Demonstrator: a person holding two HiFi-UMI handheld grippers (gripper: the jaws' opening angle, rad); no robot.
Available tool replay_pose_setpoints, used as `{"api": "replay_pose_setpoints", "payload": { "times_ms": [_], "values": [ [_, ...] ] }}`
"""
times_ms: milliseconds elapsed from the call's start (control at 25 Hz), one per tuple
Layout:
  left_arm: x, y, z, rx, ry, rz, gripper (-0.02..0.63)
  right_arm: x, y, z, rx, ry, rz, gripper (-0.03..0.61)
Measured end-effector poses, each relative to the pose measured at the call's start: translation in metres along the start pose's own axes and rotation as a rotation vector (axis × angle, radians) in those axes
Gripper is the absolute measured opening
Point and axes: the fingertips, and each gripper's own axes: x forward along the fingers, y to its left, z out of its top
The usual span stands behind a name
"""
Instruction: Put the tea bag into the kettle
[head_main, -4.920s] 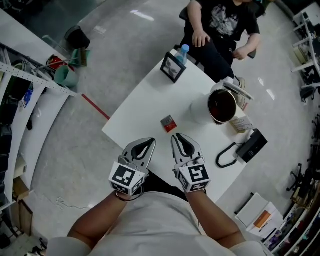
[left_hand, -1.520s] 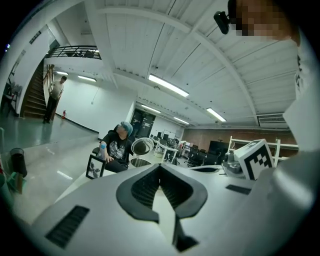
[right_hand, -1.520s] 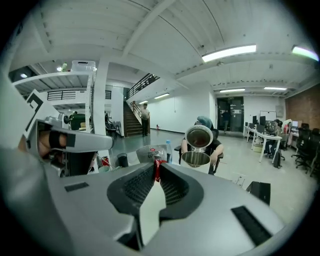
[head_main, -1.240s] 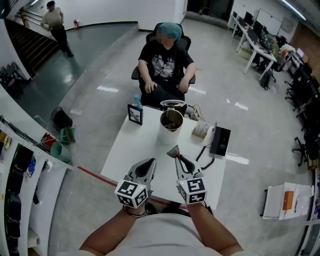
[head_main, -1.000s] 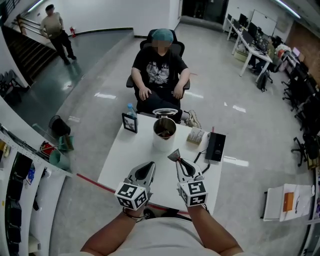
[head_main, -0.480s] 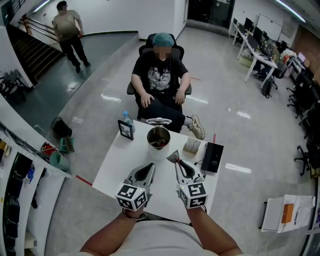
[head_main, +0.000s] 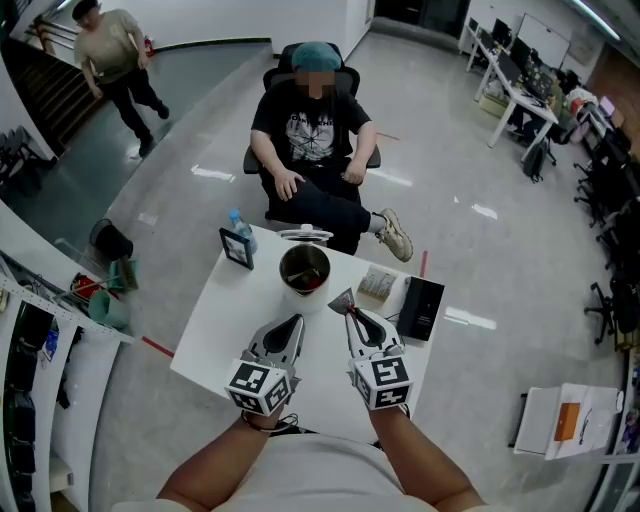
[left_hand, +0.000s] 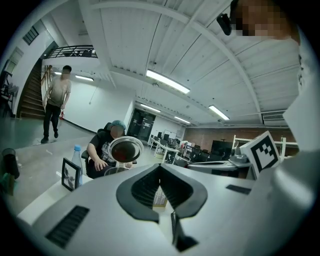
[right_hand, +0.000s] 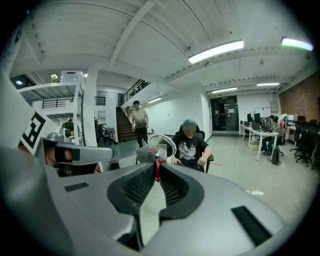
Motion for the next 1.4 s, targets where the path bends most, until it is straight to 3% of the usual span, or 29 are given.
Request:
{"api": "replay_pose_setpoints", "payload": {
  "times_ms": [920,1400],
  "values": [
    [0.078,0.101,-0.027,-0.039,0.128,-0.074,0.009,0.129,0.002,-0.005,0.087,0.060,-0.037,0.049],
    [0.089,0.126,-0.034,-0.070,0.155,-0.098,0.009,0.157,0.000,-0.012,0.096,0.086,-0.043,0.068]
  ]
}}
